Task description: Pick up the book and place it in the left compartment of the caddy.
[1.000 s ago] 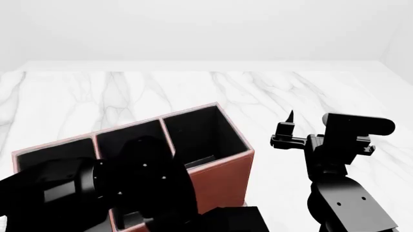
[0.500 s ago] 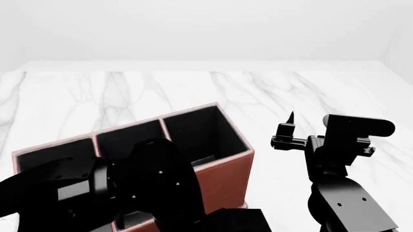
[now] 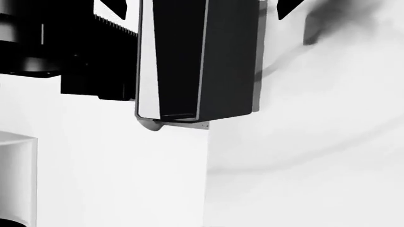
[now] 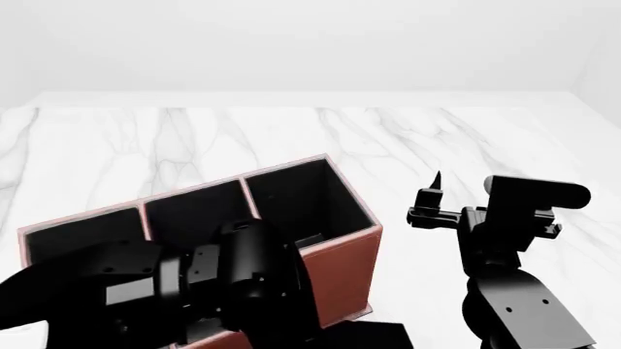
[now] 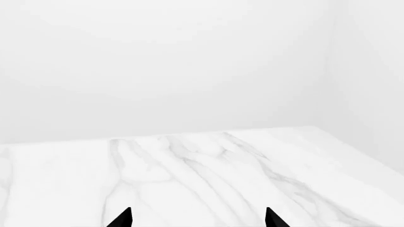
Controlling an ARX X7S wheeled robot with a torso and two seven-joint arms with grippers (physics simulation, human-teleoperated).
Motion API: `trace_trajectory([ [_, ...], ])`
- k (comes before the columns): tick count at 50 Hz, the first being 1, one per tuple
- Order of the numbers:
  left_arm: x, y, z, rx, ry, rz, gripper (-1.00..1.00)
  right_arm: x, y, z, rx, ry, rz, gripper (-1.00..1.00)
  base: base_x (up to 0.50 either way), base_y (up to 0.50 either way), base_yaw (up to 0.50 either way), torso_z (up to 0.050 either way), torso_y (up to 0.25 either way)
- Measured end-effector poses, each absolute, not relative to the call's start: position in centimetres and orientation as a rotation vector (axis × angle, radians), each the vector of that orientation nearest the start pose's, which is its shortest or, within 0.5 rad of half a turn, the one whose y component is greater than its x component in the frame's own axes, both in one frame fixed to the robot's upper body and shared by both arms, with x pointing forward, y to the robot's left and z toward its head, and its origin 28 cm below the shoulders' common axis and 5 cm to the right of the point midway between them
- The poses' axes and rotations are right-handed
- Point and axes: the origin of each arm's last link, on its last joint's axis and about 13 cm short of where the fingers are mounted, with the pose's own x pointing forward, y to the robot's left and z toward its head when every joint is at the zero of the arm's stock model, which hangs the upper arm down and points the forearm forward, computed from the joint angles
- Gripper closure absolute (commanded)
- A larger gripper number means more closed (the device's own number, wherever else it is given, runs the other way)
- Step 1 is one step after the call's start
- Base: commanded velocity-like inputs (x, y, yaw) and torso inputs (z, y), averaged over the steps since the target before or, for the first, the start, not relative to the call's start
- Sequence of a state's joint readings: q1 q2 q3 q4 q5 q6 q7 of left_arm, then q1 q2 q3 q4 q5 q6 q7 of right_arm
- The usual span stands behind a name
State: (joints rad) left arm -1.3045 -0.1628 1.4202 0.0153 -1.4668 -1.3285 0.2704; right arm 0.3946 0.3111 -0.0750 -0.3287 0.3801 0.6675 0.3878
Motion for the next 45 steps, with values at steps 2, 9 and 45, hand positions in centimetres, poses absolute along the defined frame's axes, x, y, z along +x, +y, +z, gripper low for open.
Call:
trace_trajectory([
  [2,24.9,9.9,16.2,0.608,1.240,-1.541,-1.00,26.9,-13.5,13.6,-0.019,-0.016,-0.191,-1.00,0.00,0.00,0.00,0.000,0.000],
  [9,24.9,9.5,15.9,0.609,1.236,-1.564,-1.00,26.9,-13.5,13.5,-0.018,-0.014,-0.193,-1.00,0.00,0.00,0.00,0.000,0.000],
  [45,25.5,12.4,15.1,0.523,1.209,-1.419,1.00,26.9,-13.5,13.4,-0.019,-0.011,-0.191,-1.00,0.00,0.00,0.00,0.000,0.000],
])
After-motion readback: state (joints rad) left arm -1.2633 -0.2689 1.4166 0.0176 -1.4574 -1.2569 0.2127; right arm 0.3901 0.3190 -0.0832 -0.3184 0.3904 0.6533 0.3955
